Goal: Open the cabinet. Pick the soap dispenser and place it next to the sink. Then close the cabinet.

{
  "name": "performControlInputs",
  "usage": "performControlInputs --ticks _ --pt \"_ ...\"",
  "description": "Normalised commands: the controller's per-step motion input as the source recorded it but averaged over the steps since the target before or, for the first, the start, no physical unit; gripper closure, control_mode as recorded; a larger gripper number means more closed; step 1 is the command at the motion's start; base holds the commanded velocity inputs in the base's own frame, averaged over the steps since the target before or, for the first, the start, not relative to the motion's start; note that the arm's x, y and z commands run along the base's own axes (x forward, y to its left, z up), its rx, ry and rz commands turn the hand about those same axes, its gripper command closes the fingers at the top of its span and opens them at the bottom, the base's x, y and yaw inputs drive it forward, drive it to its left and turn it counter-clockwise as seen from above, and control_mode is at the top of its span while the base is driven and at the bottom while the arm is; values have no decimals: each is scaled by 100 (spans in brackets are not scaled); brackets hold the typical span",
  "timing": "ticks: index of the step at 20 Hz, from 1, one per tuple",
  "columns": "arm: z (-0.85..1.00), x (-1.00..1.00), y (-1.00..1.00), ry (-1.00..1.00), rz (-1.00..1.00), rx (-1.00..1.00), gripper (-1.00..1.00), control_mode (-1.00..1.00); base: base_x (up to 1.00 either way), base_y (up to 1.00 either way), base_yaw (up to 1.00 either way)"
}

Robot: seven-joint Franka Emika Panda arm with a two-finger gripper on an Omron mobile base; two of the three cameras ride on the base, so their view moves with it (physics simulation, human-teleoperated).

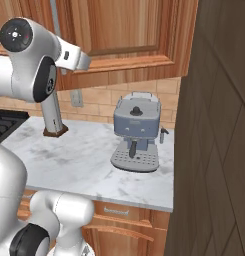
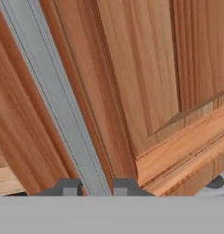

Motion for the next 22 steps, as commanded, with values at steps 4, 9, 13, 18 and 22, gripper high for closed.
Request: performControlInputs --ticks 4,9,13,18,22 --pt "0 -42 -45 7 4 1 100 -100 0 0 0" --pt "-2 -42 -42 7 3 0 100 -100 0 0 0" --pt "-5 -36 -24 10 0 0 100 -100 0 0 0" --pt "-13 -20 0 16 0 0 -100 -100 0 0 0" --pt "-15 -20 14 12 0 0 -100 -100 0 0 0"
